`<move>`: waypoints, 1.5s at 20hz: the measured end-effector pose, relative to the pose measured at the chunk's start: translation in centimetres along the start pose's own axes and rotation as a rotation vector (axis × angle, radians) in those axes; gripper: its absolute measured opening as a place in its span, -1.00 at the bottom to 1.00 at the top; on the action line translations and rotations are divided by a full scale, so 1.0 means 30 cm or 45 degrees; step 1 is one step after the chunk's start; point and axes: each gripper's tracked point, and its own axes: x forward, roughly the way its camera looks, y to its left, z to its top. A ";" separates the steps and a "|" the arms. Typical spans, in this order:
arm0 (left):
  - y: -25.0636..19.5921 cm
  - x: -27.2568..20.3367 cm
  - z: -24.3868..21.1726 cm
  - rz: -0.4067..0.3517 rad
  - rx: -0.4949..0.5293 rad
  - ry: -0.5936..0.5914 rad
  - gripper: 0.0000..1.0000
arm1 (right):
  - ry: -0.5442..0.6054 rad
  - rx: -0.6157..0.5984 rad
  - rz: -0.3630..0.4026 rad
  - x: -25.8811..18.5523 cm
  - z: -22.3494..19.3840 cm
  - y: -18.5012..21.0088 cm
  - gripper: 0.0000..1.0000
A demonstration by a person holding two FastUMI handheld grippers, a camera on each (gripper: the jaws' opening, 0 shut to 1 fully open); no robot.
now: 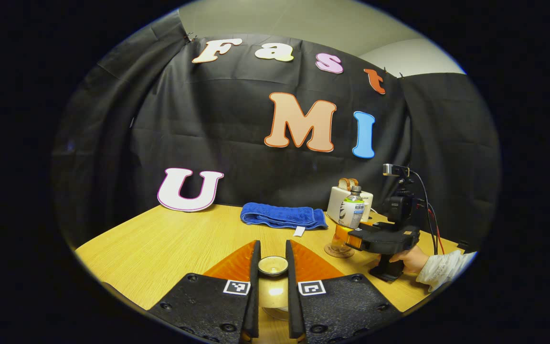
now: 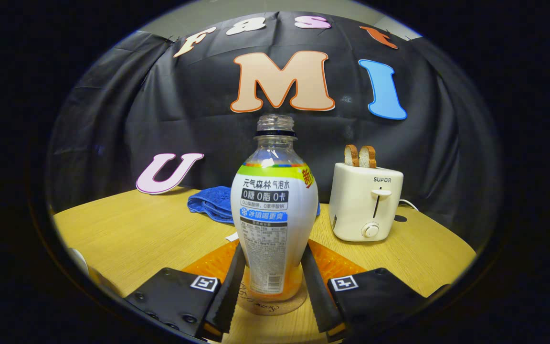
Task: Open the teacup lid with one hand, grasp the water bottle and pour water into the teacup with the other hand; after pouring, place the water bottle on the coaster and then close the teacup lid.
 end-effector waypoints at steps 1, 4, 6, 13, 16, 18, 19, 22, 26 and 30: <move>0.000 0.000 0.002 0.000 0.001 -0.001 -0.56 | 0.006 0.002 0.002 0.000 -0.003 0.005 0.48; -0.008 0.001 -0.001 -0.004 -0.006 -0.003 -0.57 | 0.028 0.006 0.008 -0.016 -0.018 0.002 0.58; -0.016 0.006 -0.004 -0.015 -0.011 0.000 -0.57 | 0.026 0.001 0.010 -0.036 -0.020 0.007 0.69; -0.065 0.033 -0.046 -0.054 0.015 0.041 -0.56 | 0.005 0.049 0.020 -0.102 0.010 -0.010 0.99; -0.095 0.047 -0.078 -0.074 0.019 0.063 -0.56 | -0.034 0.052 0.020 -0.147 0.051 -0.022 0.99; -0.107 0.056 -0.112 -0.078 0.034 0.089 -0.56 | -0.051 0.070 0.023 -0.181 0.069 -0.030 0.99; -0.108 0.059 -0.124 -0.080 0.044 0.098 -0.56 | -0.060 0.092 0.028 -0.200 0.081 -0.031 0.99; -0.117 0.068 -0.151 -0.073 0.075 0.109 -0.55 | -0.103 0.144 0.037 -0.256 0.127 -0.038 0.94; -0.131 0.079 -0.187 -0.071 0.089 0.132 -0.56 | -0.145 0.149 0.046 -0.316 0.169 -0.049 0.98; -0.123 0.085 -0.216 -0.040 0.130 0.148 -0.57 | -0.160 0.134 0.065 -0.359 0.182 -0.039 0.89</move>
